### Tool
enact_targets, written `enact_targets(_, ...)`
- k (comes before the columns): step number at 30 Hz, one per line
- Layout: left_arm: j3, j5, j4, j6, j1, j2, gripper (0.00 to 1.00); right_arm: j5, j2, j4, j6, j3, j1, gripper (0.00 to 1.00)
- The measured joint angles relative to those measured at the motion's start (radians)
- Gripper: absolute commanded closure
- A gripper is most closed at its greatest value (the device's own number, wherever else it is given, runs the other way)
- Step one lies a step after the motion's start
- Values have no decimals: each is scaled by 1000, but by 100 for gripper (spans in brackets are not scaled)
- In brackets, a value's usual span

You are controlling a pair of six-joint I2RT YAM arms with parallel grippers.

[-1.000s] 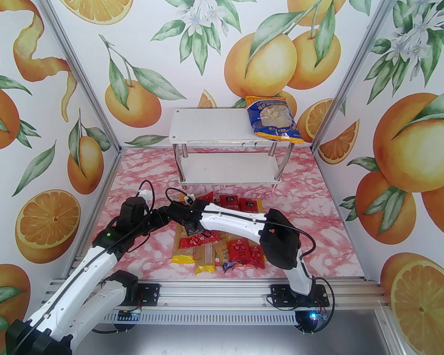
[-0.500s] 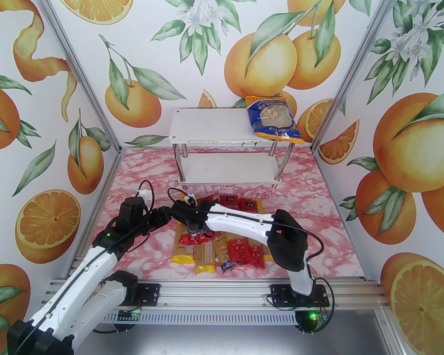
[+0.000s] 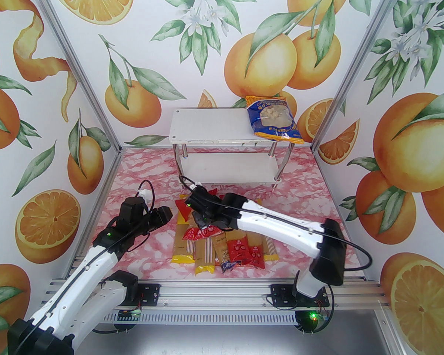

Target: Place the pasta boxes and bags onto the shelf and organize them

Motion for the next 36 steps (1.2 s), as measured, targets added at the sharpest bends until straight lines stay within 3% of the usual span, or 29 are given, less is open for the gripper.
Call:
enact_targets(10,0,-8,1,19,0,43,61,37,-138,-83,-97,178,-31,100)
enact_targets(19,21,-7,2,19,0,72,63,52,-168,-90,-226,479,-179,100)
enact_targets(25,40,-8,11,19,0,84,63,44,-56,-74,-303,738,-284,100)
enact_targets(30,49,-7,15,19,0,98,63,43,132,-35,-345,982,-389,100)
enact_targets(36,49,-7,15,19,0,106,63,-35,296,6,-339,1094,-521,100)
